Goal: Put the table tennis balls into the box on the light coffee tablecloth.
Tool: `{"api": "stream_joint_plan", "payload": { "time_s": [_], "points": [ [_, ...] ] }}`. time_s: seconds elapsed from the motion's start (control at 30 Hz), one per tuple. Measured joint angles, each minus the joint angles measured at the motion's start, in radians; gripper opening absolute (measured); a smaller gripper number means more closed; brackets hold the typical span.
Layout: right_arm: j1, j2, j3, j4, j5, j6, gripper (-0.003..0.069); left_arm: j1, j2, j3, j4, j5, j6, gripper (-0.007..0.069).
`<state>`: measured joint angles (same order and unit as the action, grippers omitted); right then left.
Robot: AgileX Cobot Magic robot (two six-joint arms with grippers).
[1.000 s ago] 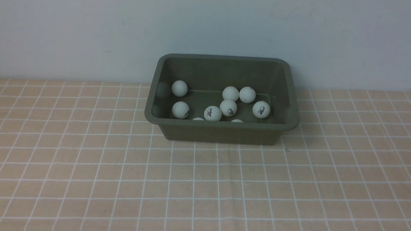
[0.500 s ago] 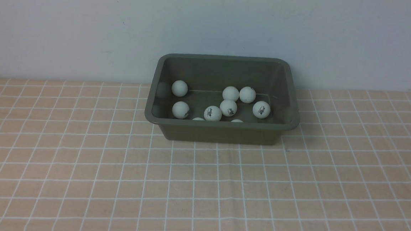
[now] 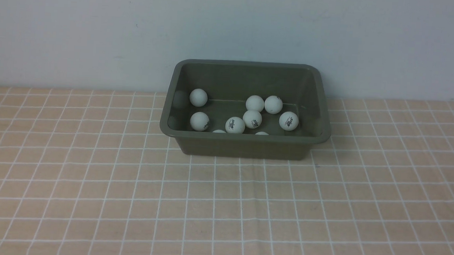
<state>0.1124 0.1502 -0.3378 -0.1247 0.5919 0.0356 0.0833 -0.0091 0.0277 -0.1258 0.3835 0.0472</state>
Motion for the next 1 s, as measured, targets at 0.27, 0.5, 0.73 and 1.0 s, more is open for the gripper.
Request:
{"api": "stream_joint_plan", "payload": {
  "time_s": [0.27, 0.5, 0.73, 1.0],
  "points": [
    [-0.055, -0.160, 0.263, 0.008, -0.294, 0.020, -0.0018, 0.000, 0.000, 0.000, 0.001, 0.000, 0.000, -0.0069],
    [-0.071, -0.160, 0.368, 0.021, -0.333, 0.090, -0.0018, 0.000, 0.000, 0.000, 0.001, 0.000, 0.000, -0.0069],
    [-0.071, -0.160, 0.368, 0.023, -0.251, 0.121, -0.0018, 0.000, 0.000, 0.000, 0.001, 0.000, 0.000, -0.0069],
    [-0.071, -0.160, 0.367, 0.023, -0.231, 0.123, -0.0018, 0.000, 0.000, 0.000, 0.001, 0.000, 0.000, -0.0069]
  ]
}}
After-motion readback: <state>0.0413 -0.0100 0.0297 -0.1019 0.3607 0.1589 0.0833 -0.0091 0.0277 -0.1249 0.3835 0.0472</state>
